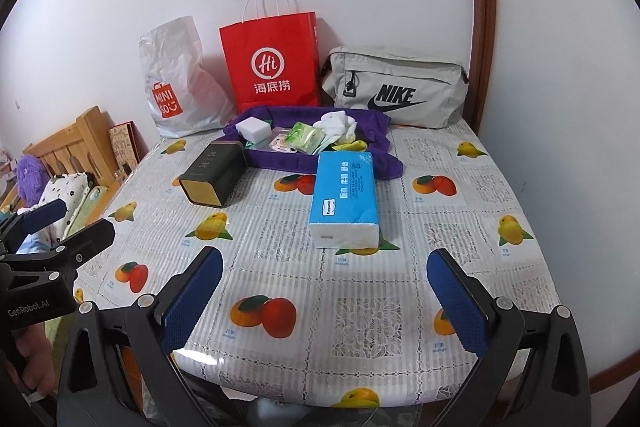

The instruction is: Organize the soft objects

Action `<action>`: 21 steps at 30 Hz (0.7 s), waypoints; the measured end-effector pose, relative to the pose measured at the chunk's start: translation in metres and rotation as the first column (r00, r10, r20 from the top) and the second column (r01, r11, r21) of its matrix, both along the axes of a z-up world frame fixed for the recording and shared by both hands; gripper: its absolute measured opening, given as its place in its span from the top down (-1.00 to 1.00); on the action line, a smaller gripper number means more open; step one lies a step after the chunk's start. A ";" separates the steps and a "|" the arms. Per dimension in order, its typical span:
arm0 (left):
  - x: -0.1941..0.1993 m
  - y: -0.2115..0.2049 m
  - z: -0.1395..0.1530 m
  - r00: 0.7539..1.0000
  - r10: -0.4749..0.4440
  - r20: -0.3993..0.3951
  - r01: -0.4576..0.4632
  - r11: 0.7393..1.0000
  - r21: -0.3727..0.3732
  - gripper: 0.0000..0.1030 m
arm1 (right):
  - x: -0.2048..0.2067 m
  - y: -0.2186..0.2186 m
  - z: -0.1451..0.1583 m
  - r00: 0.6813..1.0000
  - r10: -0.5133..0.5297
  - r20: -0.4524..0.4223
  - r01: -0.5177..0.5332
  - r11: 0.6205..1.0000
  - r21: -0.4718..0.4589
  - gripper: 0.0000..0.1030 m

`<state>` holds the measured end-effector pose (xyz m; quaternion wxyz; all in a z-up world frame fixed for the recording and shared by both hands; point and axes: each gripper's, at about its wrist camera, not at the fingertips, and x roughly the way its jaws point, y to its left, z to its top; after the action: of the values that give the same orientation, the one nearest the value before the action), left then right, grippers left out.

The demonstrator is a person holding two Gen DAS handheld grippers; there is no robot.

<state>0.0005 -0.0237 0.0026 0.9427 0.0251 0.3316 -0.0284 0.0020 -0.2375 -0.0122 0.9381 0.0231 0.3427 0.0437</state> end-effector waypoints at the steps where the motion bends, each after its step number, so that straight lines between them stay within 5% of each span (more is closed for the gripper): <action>1: 0.000 0.000 0.000 1.000 -0.001 -0.001 0.001 1.000 -0.002 -0.99 | 0.000 0.000 0.000 1.000 0.002 -0.001 -0.002 1.000 0.000 -0.96; 21: 0.003 0.010 -0.001 1.000 0.023 -0.018 -0.023 1.000 0.003 -0.99 | 0.002 0.010 -0.001 1.000 0.015 -0.007 -0.015 1.000 -0.014 -0.96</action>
<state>0.0038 -0.0139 0.0014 0.9399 0.0225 0.3402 -0.0174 0.0036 -0.2280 -0.0134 0.9368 0.0142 0.3463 0.0483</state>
